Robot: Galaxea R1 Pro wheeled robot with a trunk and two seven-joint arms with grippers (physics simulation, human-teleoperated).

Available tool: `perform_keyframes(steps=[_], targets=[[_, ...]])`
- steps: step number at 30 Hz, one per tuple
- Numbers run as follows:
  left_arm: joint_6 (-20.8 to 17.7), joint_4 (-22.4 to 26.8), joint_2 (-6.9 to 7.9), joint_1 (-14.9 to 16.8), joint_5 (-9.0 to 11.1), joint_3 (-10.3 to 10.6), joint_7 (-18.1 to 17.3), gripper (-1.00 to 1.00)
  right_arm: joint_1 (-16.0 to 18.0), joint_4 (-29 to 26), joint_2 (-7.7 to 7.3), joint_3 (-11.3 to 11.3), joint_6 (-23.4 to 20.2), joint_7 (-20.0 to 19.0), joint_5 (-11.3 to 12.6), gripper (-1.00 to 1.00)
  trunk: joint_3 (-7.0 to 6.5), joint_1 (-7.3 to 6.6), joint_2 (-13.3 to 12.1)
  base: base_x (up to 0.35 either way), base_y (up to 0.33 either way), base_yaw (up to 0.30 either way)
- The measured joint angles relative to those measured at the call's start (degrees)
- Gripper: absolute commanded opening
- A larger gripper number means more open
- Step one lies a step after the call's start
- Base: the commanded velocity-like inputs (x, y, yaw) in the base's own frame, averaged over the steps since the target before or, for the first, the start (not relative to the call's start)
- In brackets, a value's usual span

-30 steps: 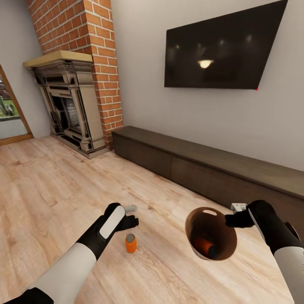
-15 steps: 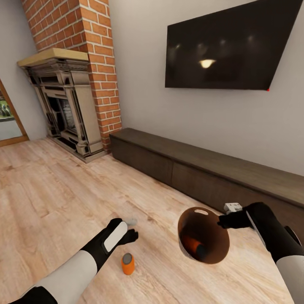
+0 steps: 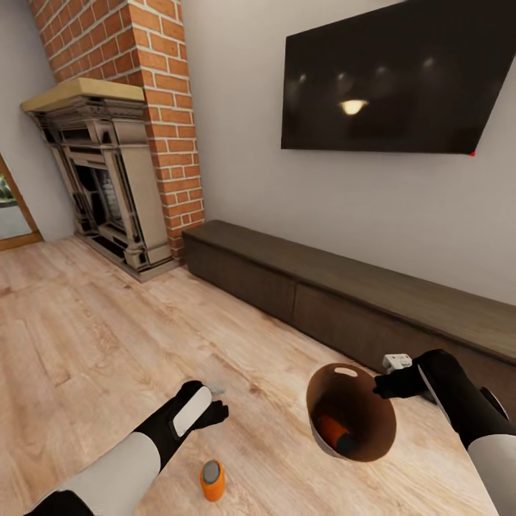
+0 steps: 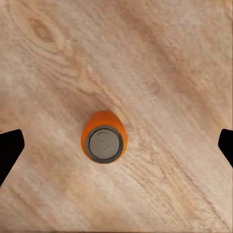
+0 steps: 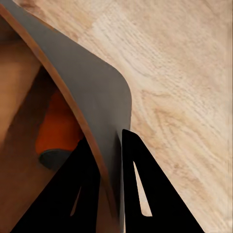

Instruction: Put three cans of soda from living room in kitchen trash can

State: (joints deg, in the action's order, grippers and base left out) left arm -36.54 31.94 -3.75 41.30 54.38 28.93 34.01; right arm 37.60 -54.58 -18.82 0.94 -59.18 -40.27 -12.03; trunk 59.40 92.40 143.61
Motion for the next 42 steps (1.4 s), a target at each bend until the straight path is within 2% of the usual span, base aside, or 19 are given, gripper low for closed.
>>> perform_keyframes(steps=[4,8,16,17,18,19,21,22,23,26,27,31,37,42], targets=[[0.31,-2.34,-0.4,-0.51,-0.06,0.05,-0.65,1.0,0.01,0.0,0.0,0.03,-0.64,-0.24,1.77,-1.0,0.0,0.0,0.0,0.094,0.0,0.0],[0.63,-3.02,-0.32,-1.86,0.05,-0.01,-0.71,1.0,0.12,0.02,-0.42,-0.2,-0.23,-0.13,0.64,-1.0,0.0,0.0,0.0,0.021,0.0,0.0],[0.6,-3.97,-0.39,-2.43,-0.08,0.06,-3.43,1.0,0.32,-0.09,-0.39,-0.07,-0.45,-0.52,1.52,-1.0,1.76,0.21,0.1,0.003,0.0,0.0],[0.66,-4.13,-0.41,-2.44,-0.39,0.44,-3.66,1.0,0.46,-0.14,-0.46,-0.09,-0.23,-0.62,1.36,-1.0,1.99,0.24,0.12,0.0,0.0,0.0],[0.92,-4.34,-0.45,-2.33,-4.46,2.37,-4.19,1.0,1.18,-0.15,-0.7,-0.09,0.23,-3.12,-0.33,-1.0,2.21,0.26,0.13,0.0,0.0,0.0],[1.39,-4.37,-0.44,-2.28,-5.48,2.68,-4.33,1.0,1.45,-0.21,-0.74,-0.14,0.61,-3.98,0.74,-1.0,2.43,0.29,0.14,0.0,0.0,0.0],[2.27,-4.46,-0.34,-2.23,-6.33,2.93,-4.49,1.0,1.61,-0.25,-0.74,-0.08,-0.81,-5.59,5.04,-1.0,2.87,0.34,0.17,0.0,0.0,0.0],[3.43,-4.79,-0.44,-2.21,-6.84,3.07,-4.59,1.0,1.74,-0.61,-0.8,-0.13,-0.78,-6.17,6.18,-1.0,3.09,0.36,0.18,0.0,0.0,0.0],[3.86,-5.02,-0.48,-2.2,-6.97,3.11,-4.68,1.0,1.76,-1.0,-0.85,-0.21,-0.8,-6.28,6.29,-1.0,3.31,0.38,0.2,0.0,0.0,0.0],[5.51,-6.31,-0.62,-2.13,-7.38,3.22,-5.89,1.0,1.48,-4.57,-1.07,-0.49,0.23,-6.26,2.44,-1.0,3.98,0.47,0.24,0.0,0.0,0.0],[5.83,-6.53,-0.63,-2.12,-7.43,3.24,-6.33,1.0,1.43,-5.34,-1.08,-0.62,0.68,-6.16,2.28,-1.0,4.2,0.49,0.25,0.0,0.0,0.0],[6.53,-6.87,-0.42,-2.1,-7.47,3.22,-8.25,1.0,1.17,-7.3,-1.13,-0.61,-0.54,-6.58,4.79,-1.0,5.08,0.59,0.31,0.0,0.0,0.0],[9.66,-8.13,-0.38,-2.03,-7.32,3.15,-10.68,1.0,1.05,-9.5,-2.48,-0.51,0.07,-6.45,3.07,-1.0,6.42,0.75,0.38,0.0,0.0,0.0],[10.03,-8.43,-0.56,-2.01,-7.38,3.21,-12.65,1.0,1.04,-9.71,-2.75,-0.48,-0.47,-6.61,4.34,-1.0,7.52,0.88,0.45,0.0,0.0,0.0]])
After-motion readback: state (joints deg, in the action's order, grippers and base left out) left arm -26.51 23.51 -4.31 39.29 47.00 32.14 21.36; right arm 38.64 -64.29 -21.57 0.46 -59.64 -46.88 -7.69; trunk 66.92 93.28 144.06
